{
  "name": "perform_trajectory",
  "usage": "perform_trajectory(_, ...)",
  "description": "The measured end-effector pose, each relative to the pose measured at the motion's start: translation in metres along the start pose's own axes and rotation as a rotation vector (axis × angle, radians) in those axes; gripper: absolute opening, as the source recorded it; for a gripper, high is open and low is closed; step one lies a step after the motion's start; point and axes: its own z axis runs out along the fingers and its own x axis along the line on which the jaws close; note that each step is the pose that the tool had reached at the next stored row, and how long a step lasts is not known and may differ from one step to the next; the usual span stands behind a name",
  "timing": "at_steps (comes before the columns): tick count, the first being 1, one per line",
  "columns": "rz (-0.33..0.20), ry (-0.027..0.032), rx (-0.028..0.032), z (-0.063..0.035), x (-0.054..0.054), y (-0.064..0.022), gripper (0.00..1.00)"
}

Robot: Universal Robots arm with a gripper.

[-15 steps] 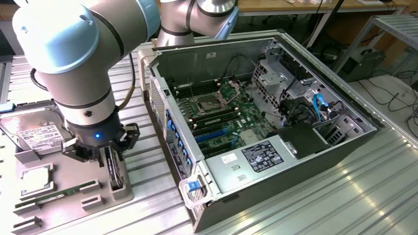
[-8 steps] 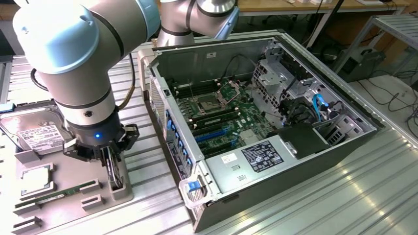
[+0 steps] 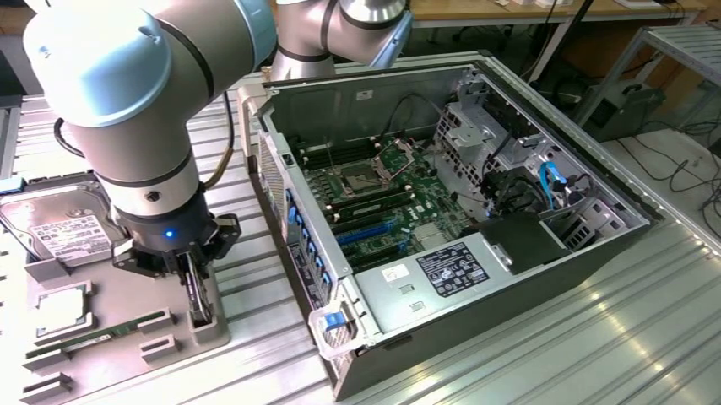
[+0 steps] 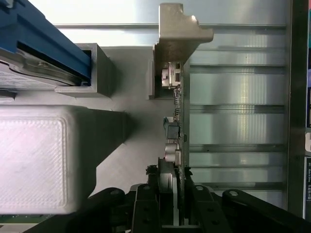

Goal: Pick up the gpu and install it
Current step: 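Pick up the gpu and move the gpu toward the slot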

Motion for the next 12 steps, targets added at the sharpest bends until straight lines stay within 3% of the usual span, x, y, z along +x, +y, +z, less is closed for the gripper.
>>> perform_trajectory(12, 0.000, -0.0008, -0.0006, -0.0010, -0.0007, 0.0001, 0.29)
